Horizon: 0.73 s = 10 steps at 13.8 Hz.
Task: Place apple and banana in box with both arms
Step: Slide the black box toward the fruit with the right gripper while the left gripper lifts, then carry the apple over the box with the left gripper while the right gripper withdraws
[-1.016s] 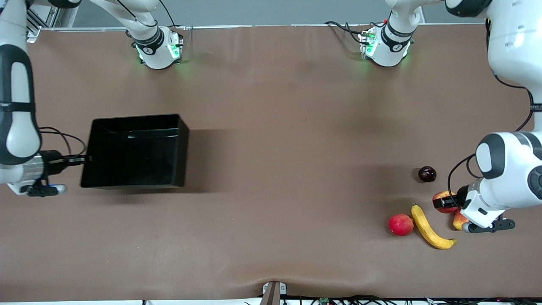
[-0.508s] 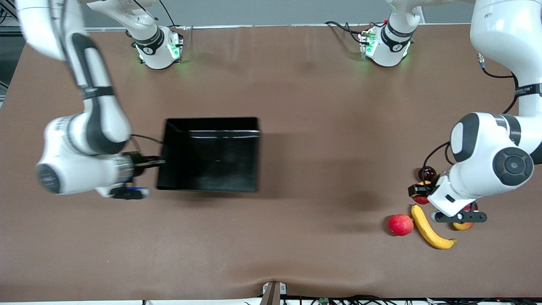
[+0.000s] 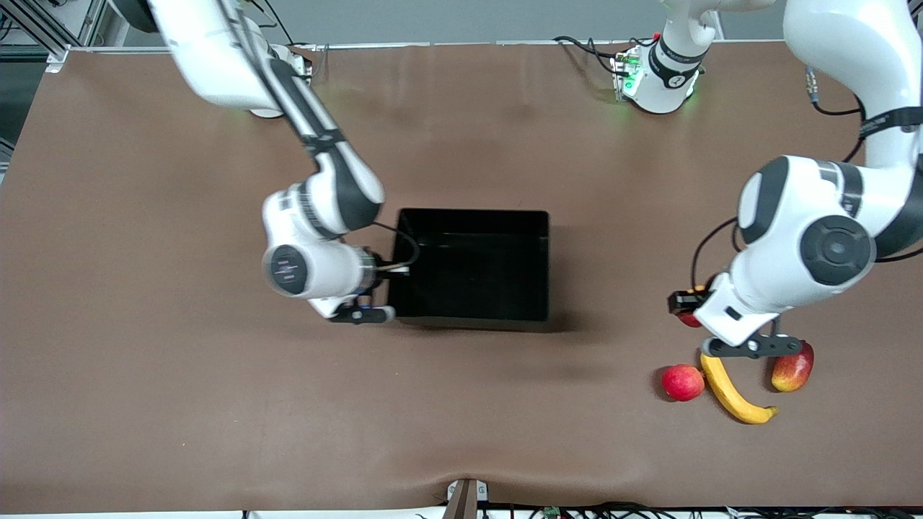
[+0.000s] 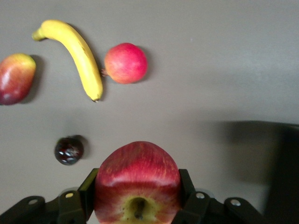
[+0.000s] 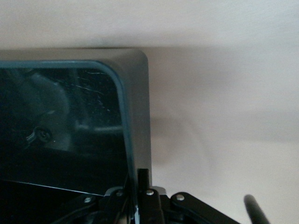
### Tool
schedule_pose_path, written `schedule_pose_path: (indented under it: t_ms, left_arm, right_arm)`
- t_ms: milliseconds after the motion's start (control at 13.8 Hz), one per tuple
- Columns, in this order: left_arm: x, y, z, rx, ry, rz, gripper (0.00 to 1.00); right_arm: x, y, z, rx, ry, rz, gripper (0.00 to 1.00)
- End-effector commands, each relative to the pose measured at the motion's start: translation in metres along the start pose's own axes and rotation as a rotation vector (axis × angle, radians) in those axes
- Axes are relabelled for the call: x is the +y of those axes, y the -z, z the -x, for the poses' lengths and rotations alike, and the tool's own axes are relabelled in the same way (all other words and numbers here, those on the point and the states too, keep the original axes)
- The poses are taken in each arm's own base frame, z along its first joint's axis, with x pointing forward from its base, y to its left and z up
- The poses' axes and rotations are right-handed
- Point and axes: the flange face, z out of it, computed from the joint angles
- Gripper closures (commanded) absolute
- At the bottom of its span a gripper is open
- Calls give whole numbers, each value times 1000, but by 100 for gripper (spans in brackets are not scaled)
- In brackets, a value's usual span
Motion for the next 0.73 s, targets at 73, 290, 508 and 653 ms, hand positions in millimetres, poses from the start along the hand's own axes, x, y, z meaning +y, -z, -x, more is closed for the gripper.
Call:
schedule_pose_path:
  t_ms: [73,290,508,653]
  left_arm:
    - [38,4,20,-16,71,10,100]
    - [70,1,30,-32,120,37,100]
    - [91,-18,31,-67,126,81,100]
    - [121,-33,35,-61,131,108,100]
  right_arm:
    - [-33,-22,1,18,-56,-26,93]
    - [-38,-29,5,18,-141,-6,0]
    - [-36,27,-7,66,-129,-27,0]
    - [-26,82,-12,45,-140,-35,0]
